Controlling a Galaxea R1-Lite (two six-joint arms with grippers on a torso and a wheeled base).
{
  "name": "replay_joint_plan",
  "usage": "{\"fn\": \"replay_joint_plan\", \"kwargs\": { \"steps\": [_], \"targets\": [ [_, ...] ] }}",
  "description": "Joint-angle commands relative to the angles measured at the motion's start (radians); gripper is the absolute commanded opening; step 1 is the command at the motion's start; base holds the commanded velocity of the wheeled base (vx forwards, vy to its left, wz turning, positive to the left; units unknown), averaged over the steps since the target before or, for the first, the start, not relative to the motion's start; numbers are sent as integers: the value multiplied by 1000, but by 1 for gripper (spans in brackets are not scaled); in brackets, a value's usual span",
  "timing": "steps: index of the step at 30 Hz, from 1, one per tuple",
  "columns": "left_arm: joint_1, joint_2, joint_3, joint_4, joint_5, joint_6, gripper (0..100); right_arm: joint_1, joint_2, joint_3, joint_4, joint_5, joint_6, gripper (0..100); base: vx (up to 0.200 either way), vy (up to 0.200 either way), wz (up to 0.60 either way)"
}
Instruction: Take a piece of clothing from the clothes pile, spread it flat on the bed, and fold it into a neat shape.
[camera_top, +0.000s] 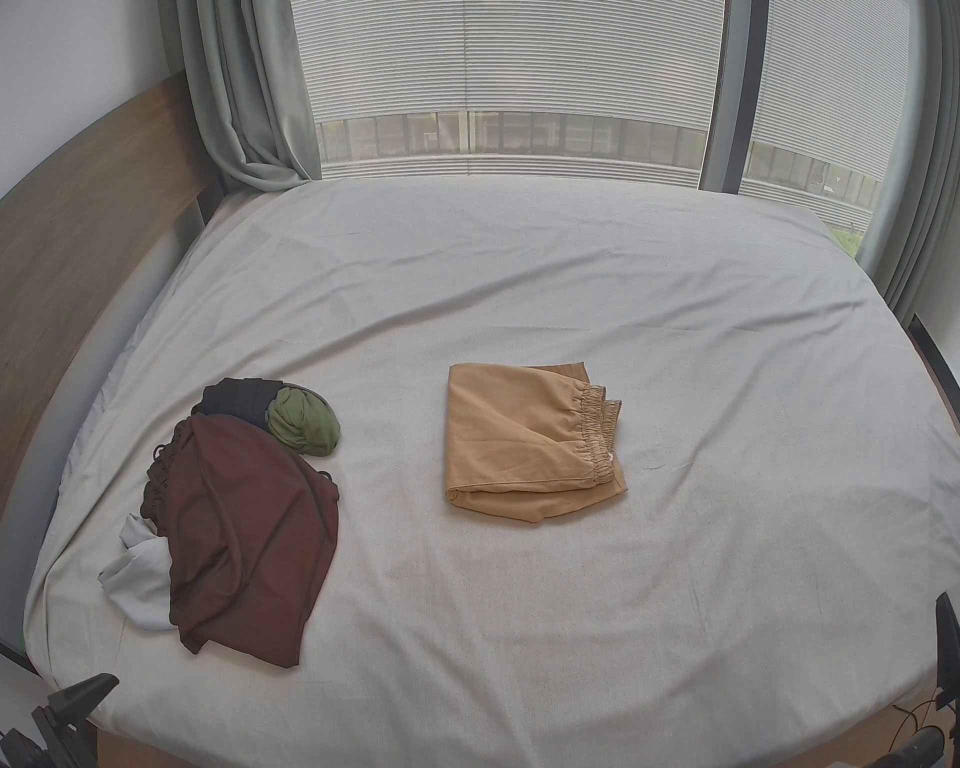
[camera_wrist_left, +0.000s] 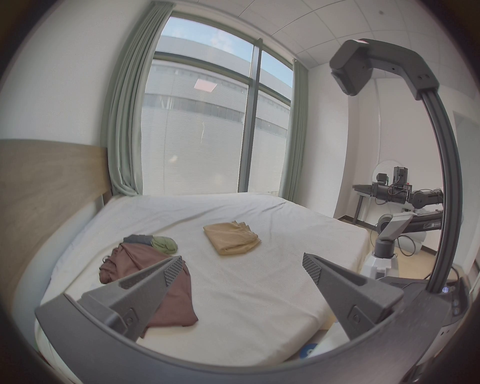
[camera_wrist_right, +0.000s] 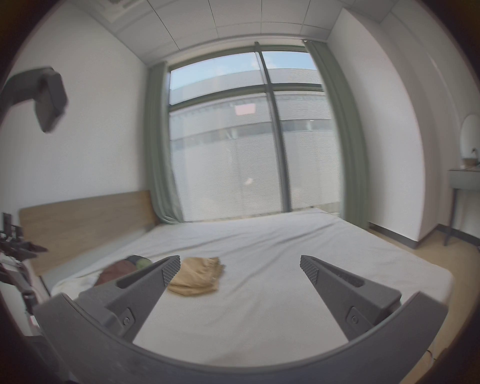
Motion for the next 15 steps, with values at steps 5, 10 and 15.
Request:
{"fn": "replay_joint_plan", "kwargs": {
  "steps": [5, 10, 15],
  "targets": [
    [10, -78, 18, -5, 139, 67, 100, -8, -31, 26, 187, -161, -29, 100, 0, 0, 0],
    [10, -78, 18, -5, 197, 53, 100, -8, -31, 26, 187, -180, -30, 100, 0, 0, 0],
    [10, -78, 18, -5, 230, 54, 100, -8, -31, 26, 187, -196, -30, 100, 0, 0, 0]
  ]
}}
